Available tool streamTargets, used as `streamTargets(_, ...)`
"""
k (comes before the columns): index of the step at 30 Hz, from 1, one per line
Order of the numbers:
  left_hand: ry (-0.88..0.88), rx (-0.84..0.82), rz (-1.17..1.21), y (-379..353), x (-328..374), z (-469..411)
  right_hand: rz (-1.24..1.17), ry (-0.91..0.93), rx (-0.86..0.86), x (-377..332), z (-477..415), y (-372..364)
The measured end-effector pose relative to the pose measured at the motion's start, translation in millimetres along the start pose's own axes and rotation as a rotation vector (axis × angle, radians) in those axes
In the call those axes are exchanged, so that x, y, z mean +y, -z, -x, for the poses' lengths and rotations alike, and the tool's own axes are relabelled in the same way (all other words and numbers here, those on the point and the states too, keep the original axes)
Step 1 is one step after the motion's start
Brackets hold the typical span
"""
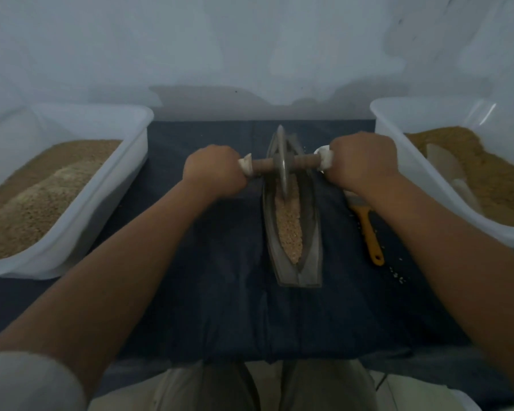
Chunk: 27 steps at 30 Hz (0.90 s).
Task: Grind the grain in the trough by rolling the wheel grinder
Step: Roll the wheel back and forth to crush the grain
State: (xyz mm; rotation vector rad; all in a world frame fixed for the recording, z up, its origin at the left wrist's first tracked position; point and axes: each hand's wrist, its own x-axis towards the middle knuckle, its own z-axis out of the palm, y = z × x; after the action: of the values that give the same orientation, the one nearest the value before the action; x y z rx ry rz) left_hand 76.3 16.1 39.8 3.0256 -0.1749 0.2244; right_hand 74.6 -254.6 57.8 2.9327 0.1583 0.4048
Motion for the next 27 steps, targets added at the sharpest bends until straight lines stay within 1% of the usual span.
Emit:
streamTargets(2, -0.038, -0.046, 0.005, -1.1, -4.3, 16.0, 0.023, 0.026, -0.058, 3.4, 8.5, 5.6)
streamTargets(3, -0.086, -0.042, -0.023, -1.4, -9.1, 31.3, 0.017, 0.050, -0.123, 6.7, 23.1, 9.7)
streamTargets(6, -0.329, 0.143, -0.135, 2.9, -19.8, 78.2, -0.096, 0.095, -0.364, 20.7, 80.8, 17.5)
streamTargets(7, -0.385, 0.186, -0.146, 6.4, -21.1, 85.3, -0.135, 0.098, -0.398, 22.5, 93.9, 20.3)
streamTargets(8, -0.401, 0.193, -0.154, 7.3, -21.9, 85.1, -0.144, 0.102, -0.398, 23.3, 99.6, 19.9)
streamTargets(9, -0.380, 0.168, -0.163, 6.7, -20.8, 80.1, -0.133, 0.108, -0.370, 22.9, 97.9, 16.2)
streamTargets(12, -0.223, 0.067, -0.174, 6.8, -8.1, 40.6, -0.073, 0.064, -0.296, 14.8, 61.9, 3.9)
streamTargets(15, -0.118, 0.067, -0.150, 9.1, 0.0, 1.8, -0.006, -0.001, -0.213, 9.5, 12.7, -5.2)
streamTargets(17, -0.091, 0.077, -0.146, 10.0, 4.5, -4.6, 0.025, -0.021, -0.191, 6.9, -1.1, -6.8)
streamTargets(19, -0.101, 0.072, -0.156, 11.9, 6.2, 4.8, 0.015, -0.009, -0.203, 5.7, 2.7, -6.1)
streamTargets(22, -0.201, 0.064, -0.156, 10.0, -5.4, 43.5, -0.047, 0.041, -0.215, 15.3, 40.0, -7.3)
streamTargets(25, -0.288, 0.113, -0.089, 6.1, -21.2, 85.7, -0.126, 0.161, -0.064, 25.3, 91.3, -3.2)
streamTargets(26, -0.289, 0.125, -0.058, 3.3, -25.2, 90.3, -0.126, 0.194, -0.039, 27.1, 96.7, -4.0)
streamTargets(27, -0.278, 0.128, -0.048, -1.5, -27.2, 88.9, -0.113, 0.211, -0.049, 26.6, 93.5, -4.7)
